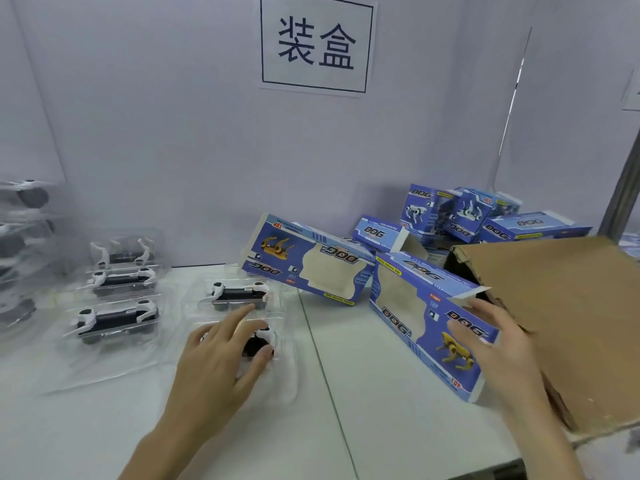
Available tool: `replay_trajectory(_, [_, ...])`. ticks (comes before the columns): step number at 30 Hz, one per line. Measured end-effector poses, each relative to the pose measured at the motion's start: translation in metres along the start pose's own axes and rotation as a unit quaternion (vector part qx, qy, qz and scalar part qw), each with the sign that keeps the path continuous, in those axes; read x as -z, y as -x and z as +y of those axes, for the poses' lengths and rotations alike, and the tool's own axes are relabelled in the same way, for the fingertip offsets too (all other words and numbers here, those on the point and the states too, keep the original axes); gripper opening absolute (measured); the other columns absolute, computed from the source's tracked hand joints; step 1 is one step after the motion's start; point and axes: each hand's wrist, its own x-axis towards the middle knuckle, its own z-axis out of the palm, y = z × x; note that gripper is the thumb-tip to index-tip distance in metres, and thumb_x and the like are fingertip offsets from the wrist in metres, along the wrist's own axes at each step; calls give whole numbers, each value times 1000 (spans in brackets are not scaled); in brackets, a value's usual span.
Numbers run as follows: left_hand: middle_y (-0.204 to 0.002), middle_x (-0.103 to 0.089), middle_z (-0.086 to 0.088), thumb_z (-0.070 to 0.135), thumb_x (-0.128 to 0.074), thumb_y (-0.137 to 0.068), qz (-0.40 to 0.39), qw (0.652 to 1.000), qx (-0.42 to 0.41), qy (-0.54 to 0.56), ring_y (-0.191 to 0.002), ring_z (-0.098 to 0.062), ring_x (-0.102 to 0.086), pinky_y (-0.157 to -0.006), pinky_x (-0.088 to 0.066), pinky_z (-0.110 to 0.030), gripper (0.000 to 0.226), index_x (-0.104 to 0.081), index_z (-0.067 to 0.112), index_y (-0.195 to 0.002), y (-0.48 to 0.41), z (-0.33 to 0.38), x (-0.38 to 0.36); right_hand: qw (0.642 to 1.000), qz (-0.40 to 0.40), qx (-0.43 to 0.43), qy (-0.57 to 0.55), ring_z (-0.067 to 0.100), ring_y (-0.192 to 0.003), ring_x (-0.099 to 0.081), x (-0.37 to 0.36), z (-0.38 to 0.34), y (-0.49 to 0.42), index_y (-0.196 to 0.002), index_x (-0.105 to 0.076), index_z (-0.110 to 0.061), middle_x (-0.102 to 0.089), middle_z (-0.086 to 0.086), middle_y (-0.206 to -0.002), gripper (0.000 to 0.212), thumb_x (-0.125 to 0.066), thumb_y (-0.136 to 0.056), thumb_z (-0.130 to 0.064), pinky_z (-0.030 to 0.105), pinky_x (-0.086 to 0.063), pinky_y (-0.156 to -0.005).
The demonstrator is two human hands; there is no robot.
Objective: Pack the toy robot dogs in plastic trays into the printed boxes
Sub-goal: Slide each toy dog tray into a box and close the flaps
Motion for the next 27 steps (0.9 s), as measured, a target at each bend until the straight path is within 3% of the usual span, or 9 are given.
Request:
replay_trajectory(3, [-128, -63, 16, 52, -39, -96, 3, 1000, -15, 17, -109, -9, -64, -93, -35, -28, 35, -67, 35, -107, 2, -1, 2, 999, 47, -6, 22, 3, -62, -71, -9, 2, 1, -98, -70, -31, -75, -3, -89, 31, -65, -92, -1, 17, -52, -46])
replay_trajectory(6, [-119, -64, 27, 50, -42, -96, -5, 999, -36, 33, -101, -1, -65, -84, -41, -25, 29, -69, 39, -101, 4, 1, 6, 992, 111, 50, 23, -5, -74, -67, -5, -4, 11, -86, -72, -39, -73, -9, -93, 40, -64, -90, 0, 10, -52, -61])
replay_trajectory(9, [-122, -64, 28, 53, -47, -92, -28, 998, -40, 49, -100, 1, -66, -78, -49, -28, 30, -72, 39, -103, 4, 6, 8, 985, 139, 65, -75, 16, -91, -69, 2, -14, 24, -93, -74, -40, -74, 0, -105, 39, -66, -90, -3, 26, -58, -75])
replay_trajectory(11, [-127, -60, 34, 51, -57, -91, -66, 995, -50, 58, -102, 5, -65, -79, -49, -23, 24, -73, 40, -105, 3, 11, 6, 973, 125, 63, -184, 17, -88, -71, 4, -27, 34, -99, -74, -34, -75, 2, -105, 32, -66, -89, -4, 25, -60, -71])
replay_trajectory(14, [-129, -54, 41, 44, -69, -91, -98, 989, -61, 97, -114, 12, -57, -85, -38, -5, 18, -73, 40, -108, 0, 24, 0, 953, 77, 66, -286, 15, -88, -72, -3, -50, 38, -104, -72, -27, -76, -3, -99, 26, -63, -86, -10, 28, -60, -76])
replay_trajectory(17, [-117, -66, 32, 45, -65, -91, -79, 985, -83, 125, -105, 3, -60, -86, -44, -14, 19, -75, 36, -104, -8, 49, -10, 945, 33, 70, -317, 13, -81, -73, -24, -73, 33, -108, -67, -17, -78, -1, -93, 27, -55, -91, 1, 23, -59, -69])
replay_trajectory(20, [-95, -72, 21, 43, -62, -91, -53, 987, -92, 118, -88, -5, -58, -74, -44, -24, 13, -71, 34, -95, -18, 75, -15, 939, -8, 44, -340, 18, -80, -75, -51, -92, 29, -110, -66, -11, -78, 6, -95, 28, -54, -91, 5, 25, -58, -63])
replay_trajectory(24, [-83, -68, 23, 36, -69, -89, -22, 991, -69, 111, -82, -1, -55, -65, -37, -15, 3, -71, 36, -91, -26, 84, -16, 926, -4, 2, -378, 22, -86, -75, -72, -86, 35, -109, -69, -15, -77, 10, -103, 28, -62, -84, -4, 29, -60, -64])
replay_trajectory(27, [-70, -61, 29, 23, -78, -82, 53, 984, 13, 170, -70, 6, -59, -63, -43, -10, 15, -70, 35, -84, -23, 72, -9, 925, 5, -24, -380, 21, -89, -75, -80, -73, 47, -108, -71, -17, -76, 11, -106, 31, -66, -78, -10, 26, -59, -61])
